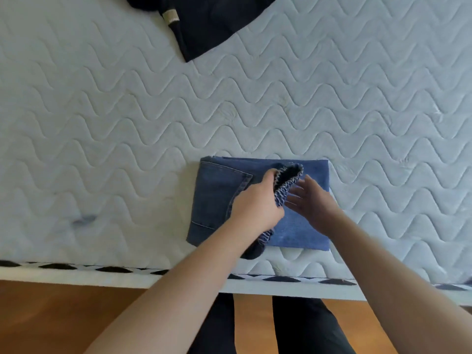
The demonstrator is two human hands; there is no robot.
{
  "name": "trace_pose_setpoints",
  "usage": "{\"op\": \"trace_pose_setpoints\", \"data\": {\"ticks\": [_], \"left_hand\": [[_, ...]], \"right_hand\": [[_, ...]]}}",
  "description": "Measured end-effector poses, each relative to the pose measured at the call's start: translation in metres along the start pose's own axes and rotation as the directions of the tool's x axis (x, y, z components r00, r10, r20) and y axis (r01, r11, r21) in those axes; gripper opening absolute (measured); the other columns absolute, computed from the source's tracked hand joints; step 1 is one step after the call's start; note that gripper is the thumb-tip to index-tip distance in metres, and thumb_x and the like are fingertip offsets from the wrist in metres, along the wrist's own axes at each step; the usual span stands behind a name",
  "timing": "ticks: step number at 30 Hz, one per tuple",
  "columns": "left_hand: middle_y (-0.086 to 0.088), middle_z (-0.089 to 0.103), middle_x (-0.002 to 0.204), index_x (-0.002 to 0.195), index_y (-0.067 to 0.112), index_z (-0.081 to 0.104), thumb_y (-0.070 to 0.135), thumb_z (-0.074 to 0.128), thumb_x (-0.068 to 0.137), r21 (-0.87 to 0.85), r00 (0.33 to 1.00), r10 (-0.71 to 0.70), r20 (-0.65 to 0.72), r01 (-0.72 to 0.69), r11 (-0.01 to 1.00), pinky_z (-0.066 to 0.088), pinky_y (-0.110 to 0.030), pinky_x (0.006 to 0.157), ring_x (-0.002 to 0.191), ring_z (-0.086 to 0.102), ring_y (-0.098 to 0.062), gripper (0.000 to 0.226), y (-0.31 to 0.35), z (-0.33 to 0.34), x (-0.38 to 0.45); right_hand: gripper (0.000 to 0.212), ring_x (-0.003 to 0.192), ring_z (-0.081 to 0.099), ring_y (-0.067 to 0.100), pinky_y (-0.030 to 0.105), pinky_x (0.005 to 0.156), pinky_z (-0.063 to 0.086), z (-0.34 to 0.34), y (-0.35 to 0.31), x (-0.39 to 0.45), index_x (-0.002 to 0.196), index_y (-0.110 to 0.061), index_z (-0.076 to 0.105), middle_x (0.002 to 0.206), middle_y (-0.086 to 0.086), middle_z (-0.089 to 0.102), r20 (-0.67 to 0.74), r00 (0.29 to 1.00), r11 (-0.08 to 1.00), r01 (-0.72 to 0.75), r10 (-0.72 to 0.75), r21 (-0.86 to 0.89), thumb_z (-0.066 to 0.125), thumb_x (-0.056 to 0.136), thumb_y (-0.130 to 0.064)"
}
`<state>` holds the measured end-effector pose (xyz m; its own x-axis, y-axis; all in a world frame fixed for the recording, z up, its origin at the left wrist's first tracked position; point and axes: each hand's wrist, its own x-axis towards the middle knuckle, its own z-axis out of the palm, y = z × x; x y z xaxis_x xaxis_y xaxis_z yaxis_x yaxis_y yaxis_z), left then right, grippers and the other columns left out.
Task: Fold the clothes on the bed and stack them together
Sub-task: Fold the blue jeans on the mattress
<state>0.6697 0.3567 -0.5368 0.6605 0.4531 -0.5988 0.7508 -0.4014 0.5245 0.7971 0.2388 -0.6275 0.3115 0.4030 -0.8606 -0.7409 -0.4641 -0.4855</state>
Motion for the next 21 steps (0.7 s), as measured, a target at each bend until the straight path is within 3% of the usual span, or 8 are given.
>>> {"op": "trace_pose_setpoints", "data": {"ticks": [4,6,8,10,11,15,18,21], "left_hand": [[-0.005,0.058,0.137,0.155,0.028,0.02,0.034,0.061,0.093,-0.304,0.995,-0.04,0.096,0.067,0.95,0.046,-0.037,0.101,0.12,0.059,-0.024,0.075,0.016,0.046,0.022],[-0.002,0.055,0.141,0.151,0.025,0.031,0.033,0.058,0.096,-0.326,0.998,0.0,0.063,0.02,0.945,0.043,-0.034,0.105,0.125,0.055,-0.02,0.063,0.007,0.052,0.022],[0.0,0.054,0.142,0.147,0.024,0.039,0.03,0.056,0.097,-0.23,0.998,0.052,-0.043,-0.061,0.971,0.04,-0.032,0.105,0.128,0.052,-0.018,0.053,-0.013,0.049,0.024],[0.0,0.049,0.147,0.146,0.021,0.041,0.027,0.054,0.098,-0.111,0.987,0.101,-0.121,-0.115,0.987,0.035,-0.031,0.107,0.132,0.047,-0.018,0.051,-0.037,0.038,0.032],[-0.002,0.047,0.149,0.147,0.018,0.04,0.026,0.055,0.098,-0.029,0.98,0.136,-0.146,-0.142,0.989,0.032,-0.032,0.11,0.135,0.044,-0.02,0.052,-0.048,0.031,0.039],[-0.002,0.033,0.158,0.153,0.017,0.03,0.025,0.054,0.099,0.359,0.96,0.26,-0.106,-0.206,0.91,0.012,-0.035,0.121,0.146,0.027,-0.02,0.06,-0.083,0.01,0.068],[0.003,0.029,0.159,0.155,0.021,0.023,0.031,0.053,0.099,0.417,0.959,0.285,-0.015,-0.253,0.873,0.005,-0.036,0.121,0.147,0.022,-0.015,0.064,-0.093,0.003,0.083],[-0.001,0.039,0.153,0.153,0.019,0.03,0.045,0.059,0.093,0.417,0.918,0.391,0.062,-0.38,0.826,0.009,-0.037,0.121,0.142,0.03,-0.019,0.071,-0.089,-0.001,0.094]], "right_hand": [[0.057,0.098,0.071,0.02,0.035,0.084,0.053,-0.02,0.004,0.001,0.114,-0.021,0.07,0.112,0.007,0.073,-0.165,0.986,1.0,0.016,-0.012,0.024,0.042,0.093,-0.066],[0.071,0.098,0.07,0.017,0.035,0.087,0.053,-0.023,0.007,0.0,0.114,-0.025,0.068,0.108,0.001,0.073,-0.275,0.961,0.998,-0.022,0.004,-0.061,0.042,0.081,-0.081],[0.067,0.098,0.068,0.007,0.025,0.082,0.055,-0.019,0.013,-0.005,0.114,-0.038,0.064,0.107,-0.008,0.072,-0.261,0.962,0.986,0.042,-0.084,-0.162,0.053,0.068,-0.086],[0.058,0.091,0.066,-0.004,0.009,0.068,0.05,-0.012,0.021,-0.006,0.11,-0.043,0.058,0.1,-0.017,0.071,-0.224,0.95,0.943,0.148,-0.219,-0.297,0.073,0.063,-0.073],[0.061,0.089,0.065,-0.006,0.008,0.066,0.046,-0.01,0.024,-0.004,0.111,-0.039,0.054,0.098,-0.018,0.069,-0.223,0.939,0.913,0.168,-0.264,-0.372,0.079,0.062,-0.064],[0.047,0.092,0.064,0.002,0.022,0.076,0.047,-0.011,0.029,0.005,0.111,-0.028,0.057,0.099,-0.015,0.069,-0.28,0.9,0.871,0.182,-0.335,-0.457,0.083,0.073,-0.036],[0.035,0.088,0.07,0.004,0.029,0.081,0.053,-0.024,0.029,0.0,0.104,-0.028,0.064,0.094,-0.012,0.074,-0.212,0.925,0.909,0.232,-0.317,-0.347,0.083,0.074,-0.029],[0.039,0.091,0.072,0.012,0.037,0.082,0.057,-0.035,0.027,-0.01,0.105,-0.024,0.066,0.097,-0.004,0.075,-0.11,0.95,0.93,0.254,-0.291,-0.264,0.082,0.069,-0.029]]}}
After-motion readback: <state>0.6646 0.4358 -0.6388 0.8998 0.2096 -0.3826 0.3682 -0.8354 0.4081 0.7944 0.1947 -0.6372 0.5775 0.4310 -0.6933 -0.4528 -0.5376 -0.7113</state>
